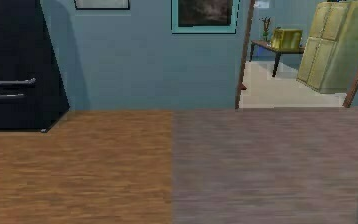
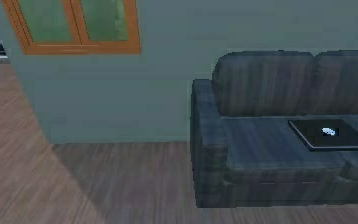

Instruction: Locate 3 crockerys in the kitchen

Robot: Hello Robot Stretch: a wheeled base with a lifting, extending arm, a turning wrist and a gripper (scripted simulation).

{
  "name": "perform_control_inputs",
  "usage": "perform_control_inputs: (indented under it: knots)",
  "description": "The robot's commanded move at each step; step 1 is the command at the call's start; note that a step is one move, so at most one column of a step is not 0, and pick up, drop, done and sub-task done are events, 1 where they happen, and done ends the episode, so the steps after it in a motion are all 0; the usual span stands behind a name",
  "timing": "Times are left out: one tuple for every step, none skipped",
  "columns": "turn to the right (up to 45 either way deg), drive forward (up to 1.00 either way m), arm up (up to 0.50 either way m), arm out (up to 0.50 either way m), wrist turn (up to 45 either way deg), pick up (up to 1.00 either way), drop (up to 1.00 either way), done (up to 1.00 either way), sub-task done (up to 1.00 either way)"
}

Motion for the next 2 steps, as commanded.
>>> perform_control_inputs:
  knots:
    - [15.0, 0.0, 0.0, 0.0, 0.0, 0.0, 0.0, 0.0, 0.0]
    - [0.0, 0.45, 0.0, 0.0, 0.0, 0.0, 0.0, 0.0, 0.0]
